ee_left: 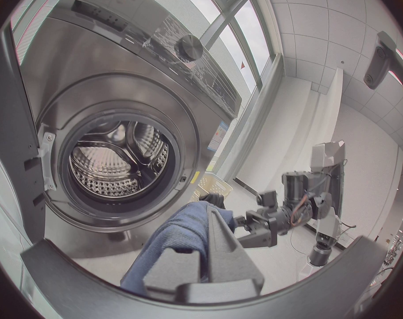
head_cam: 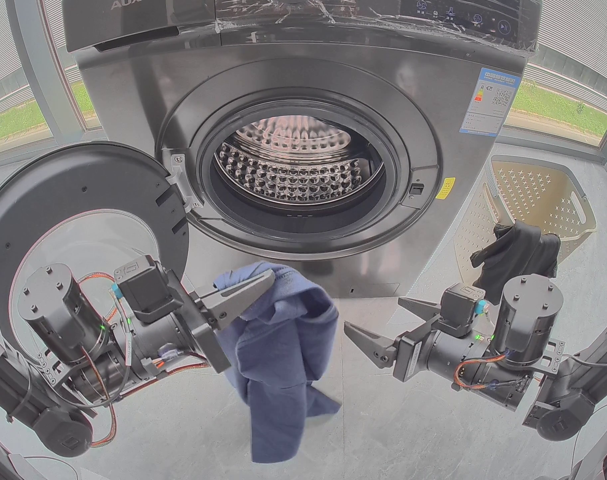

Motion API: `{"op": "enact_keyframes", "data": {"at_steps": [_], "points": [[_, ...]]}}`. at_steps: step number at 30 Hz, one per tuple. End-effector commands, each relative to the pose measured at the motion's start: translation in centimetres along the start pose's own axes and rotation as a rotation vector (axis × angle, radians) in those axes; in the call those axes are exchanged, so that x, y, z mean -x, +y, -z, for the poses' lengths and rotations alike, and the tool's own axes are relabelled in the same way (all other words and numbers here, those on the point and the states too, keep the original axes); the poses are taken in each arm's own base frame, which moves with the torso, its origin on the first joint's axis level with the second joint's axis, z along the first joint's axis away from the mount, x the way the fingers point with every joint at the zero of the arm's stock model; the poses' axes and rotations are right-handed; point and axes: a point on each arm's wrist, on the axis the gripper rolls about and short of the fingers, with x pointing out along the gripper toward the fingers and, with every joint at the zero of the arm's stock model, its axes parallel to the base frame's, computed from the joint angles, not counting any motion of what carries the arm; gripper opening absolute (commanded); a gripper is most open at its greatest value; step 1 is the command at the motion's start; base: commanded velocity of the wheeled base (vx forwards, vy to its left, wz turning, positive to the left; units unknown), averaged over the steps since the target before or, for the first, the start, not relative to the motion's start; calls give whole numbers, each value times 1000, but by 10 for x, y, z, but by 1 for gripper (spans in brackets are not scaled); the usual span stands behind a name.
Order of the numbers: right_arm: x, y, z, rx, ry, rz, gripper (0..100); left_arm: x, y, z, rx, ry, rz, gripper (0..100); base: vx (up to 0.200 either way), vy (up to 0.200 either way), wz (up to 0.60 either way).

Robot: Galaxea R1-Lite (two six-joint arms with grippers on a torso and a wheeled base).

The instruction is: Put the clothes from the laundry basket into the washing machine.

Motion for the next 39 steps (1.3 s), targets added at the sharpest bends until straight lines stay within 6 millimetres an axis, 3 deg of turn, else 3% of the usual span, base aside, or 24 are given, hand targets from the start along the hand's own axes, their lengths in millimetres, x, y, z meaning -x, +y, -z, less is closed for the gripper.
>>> {"op": "enact_keyframes", "data": {"at_steps": [1, 22, 32, 39], "points": [[5, -2, 8, 13, 35, 4, 100, -4, 1, -6, -5, -29, -5, 0, 0, 0, 0], [0, 2, 17, 66, 69, -13, 100, -12, 3, -17, -19, -94, -54, 0, 0, 0, 0], [-32, 24, 18, 68, -20, -88, 100, -23, 4, -24, -11, -148, -110, 0, 0, 0, 0], [-54, 13, -1, 51, -117, -41, 100, -20, 3, -22, -11, -135, -108, 0, 0, 0, 0]]}}
